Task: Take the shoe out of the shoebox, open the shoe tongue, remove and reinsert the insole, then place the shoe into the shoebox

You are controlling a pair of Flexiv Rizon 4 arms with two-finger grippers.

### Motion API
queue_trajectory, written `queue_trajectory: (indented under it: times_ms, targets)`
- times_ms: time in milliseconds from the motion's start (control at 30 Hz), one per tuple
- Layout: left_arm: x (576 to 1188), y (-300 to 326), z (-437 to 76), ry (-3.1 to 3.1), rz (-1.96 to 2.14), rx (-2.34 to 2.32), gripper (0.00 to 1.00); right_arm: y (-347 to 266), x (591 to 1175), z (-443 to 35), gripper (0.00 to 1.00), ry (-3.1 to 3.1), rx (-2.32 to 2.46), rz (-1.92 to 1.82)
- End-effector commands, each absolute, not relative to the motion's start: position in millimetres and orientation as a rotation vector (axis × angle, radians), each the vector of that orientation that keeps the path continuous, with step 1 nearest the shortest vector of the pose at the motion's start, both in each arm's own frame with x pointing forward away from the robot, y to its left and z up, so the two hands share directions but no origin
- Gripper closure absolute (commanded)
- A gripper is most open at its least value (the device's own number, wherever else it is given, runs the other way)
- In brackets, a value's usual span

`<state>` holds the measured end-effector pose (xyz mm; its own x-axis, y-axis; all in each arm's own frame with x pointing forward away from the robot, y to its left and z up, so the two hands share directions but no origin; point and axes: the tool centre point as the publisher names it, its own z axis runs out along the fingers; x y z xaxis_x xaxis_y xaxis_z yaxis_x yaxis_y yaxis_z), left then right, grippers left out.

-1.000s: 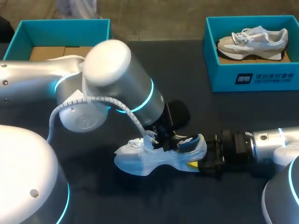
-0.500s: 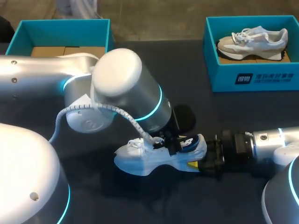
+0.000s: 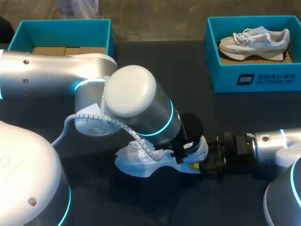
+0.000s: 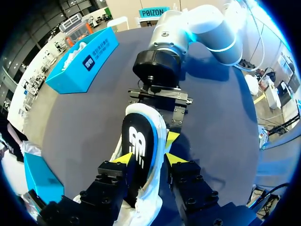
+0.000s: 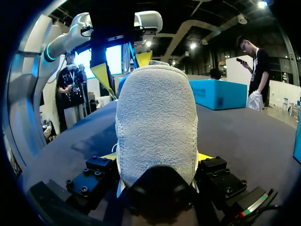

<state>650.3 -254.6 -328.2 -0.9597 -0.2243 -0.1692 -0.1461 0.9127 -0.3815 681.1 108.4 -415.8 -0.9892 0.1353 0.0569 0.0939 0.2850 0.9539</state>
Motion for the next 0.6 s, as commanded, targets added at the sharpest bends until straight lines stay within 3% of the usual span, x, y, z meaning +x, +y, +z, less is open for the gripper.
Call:
queue_trajectory:
  times_ms: [33, 600]
  targets:
    - [645.6, -261.8, -330.9, 2.843, -0.525, -0.294, 0.60, 109.5, 679.9, -415.6, 1.00, 2.491, 0.224, 1.840]
    - [654.5, -271.0, -337.5, 2.749, -0.459, -0.362, 0.62, 109.5, 679.9, -415.6, 1.00, 2.491, 0.224, 1.840]
